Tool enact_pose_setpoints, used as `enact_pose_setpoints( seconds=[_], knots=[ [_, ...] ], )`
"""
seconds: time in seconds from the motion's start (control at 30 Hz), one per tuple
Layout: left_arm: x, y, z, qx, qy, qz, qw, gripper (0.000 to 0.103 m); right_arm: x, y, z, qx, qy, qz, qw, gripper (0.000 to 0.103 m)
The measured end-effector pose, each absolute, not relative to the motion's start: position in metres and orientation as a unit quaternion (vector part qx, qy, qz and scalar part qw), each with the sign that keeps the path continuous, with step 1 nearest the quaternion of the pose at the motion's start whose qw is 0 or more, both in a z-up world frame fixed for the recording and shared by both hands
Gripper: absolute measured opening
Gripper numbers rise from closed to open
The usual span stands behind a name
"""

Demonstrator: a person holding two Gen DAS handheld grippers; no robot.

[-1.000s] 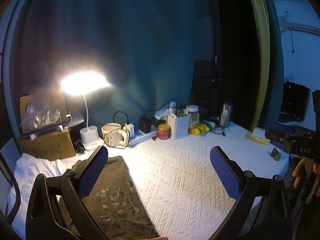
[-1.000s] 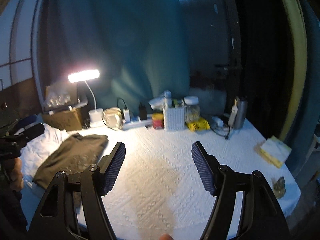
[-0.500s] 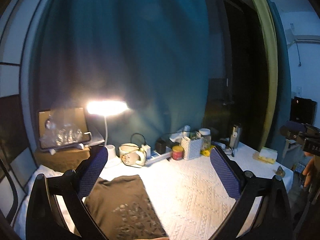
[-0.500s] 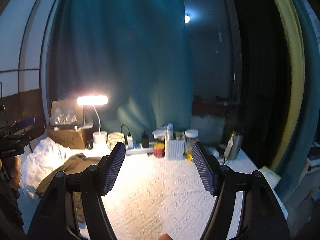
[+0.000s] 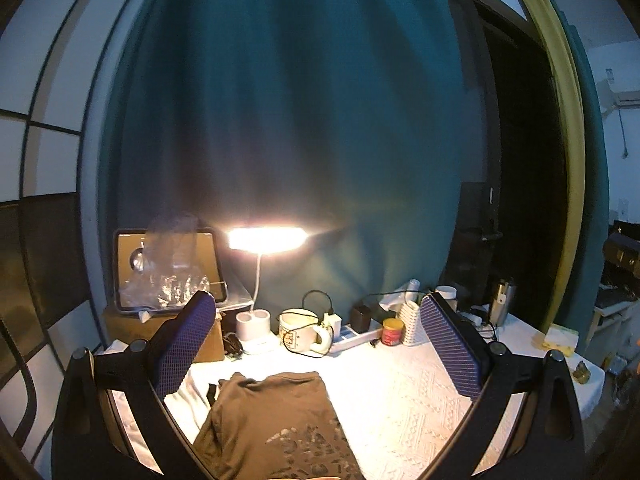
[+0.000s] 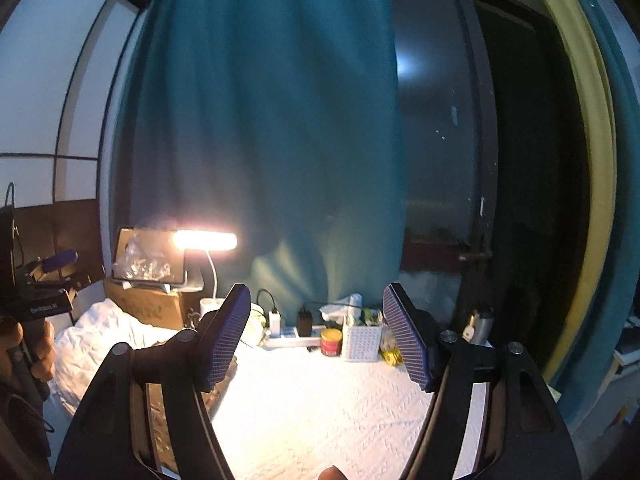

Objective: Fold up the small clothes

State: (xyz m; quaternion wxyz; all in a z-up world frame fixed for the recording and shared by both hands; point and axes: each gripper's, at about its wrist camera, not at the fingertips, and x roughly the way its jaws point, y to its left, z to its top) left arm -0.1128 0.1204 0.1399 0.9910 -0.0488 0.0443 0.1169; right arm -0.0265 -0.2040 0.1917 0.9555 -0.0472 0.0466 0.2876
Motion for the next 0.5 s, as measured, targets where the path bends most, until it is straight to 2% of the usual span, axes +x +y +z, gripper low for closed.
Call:
enact_pose_setpoints(
  seconds=[0.5],
  knots=[
    [-0.108,0.136,0.122,-0.062,0.062,0.124,0.988,0.101,-0.012,-0.185,0.175,-0.052,0.078,0.3,0.949,0.072]
  ],
)
